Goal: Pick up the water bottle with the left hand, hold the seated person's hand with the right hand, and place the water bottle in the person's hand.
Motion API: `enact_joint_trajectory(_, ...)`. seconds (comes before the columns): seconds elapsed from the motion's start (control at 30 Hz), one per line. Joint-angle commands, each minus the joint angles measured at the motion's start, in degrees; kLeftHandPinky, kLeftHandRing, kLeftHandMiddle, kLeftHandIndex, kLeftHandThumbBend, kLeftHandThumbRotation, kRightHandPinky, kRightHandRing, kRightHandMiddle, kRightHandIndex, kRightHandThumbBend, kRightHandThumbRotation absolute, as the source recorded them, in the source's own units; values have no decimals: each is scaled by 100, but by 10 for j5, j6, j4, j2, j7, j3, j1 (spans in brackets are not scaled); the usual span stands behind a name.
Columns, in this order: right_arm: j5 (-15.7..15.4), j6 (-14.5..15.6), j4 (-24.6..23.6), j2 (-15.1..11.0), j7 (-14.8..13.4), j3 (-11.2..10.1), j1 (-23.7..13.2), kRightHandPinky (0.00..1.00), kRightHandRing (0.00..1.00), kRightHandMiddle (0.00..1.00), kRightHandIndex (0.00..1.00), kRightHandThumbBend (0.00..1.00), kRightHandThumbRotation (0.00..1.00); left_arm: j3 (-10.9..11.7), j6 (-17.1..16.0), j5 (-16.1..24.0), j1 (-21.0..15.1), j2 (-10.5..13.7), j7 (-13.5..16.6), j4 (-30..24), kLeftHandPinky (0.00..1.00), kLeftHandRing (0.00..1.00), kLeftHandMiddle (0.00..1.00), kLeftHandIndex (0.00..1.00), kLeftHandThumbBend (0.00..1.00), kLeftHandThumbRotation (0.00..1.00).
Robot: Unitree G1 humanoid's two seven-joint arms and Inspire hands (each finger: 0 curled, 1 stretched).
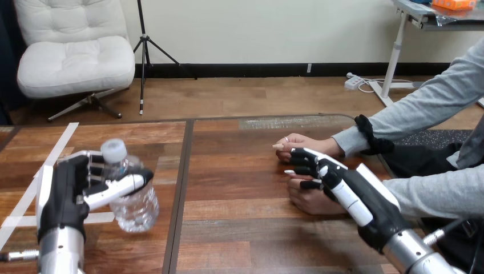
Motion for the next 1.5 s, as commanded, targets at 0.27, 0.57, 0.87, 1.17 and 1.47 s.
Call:
enact_joint_trajectory(0.27, -21, -104, 60, -22, -23, -13, -147, 85, 90, 90, 88, 85, 100, 14, -42, -1, -65, 6, -4, -161, 30, 35, 40, 41, 73, 0)
enact_joint_trajectory(0.57, -18, -138, 98, -26, -27, -18, -165, 85, 89, 89, 88, 88, 100, 16, -44, -1, -64, 6, -7, -161, 30, 35, 40, 41, 72, 0)
enact_joint_trajectory(0.87, -10, -177, 156, -36, -25, -23, -196, 83, 87, 88, 87, 91, 100, 17, -43, -3, -66, 2, -7, -163, 30, 34, 39, 41, 72, 0)
enact_joint_trajectory(1.17, -16, -213, 209, -49, -29, -30, -226, 83, 87, 88, 87, 95, 100, 21, -53, -7, -67, 2, -11, -154, 29, 34, 39, 40, 72, 0)
enact_joint_trajectory(1.47, -33, -238, 268, -68, -43, -29, -261, 84, 88, 88, 86, 98, 100, 23, -56, -7, -67, 2, -16, -152, 30, 34, 39, 40, 72, 0)
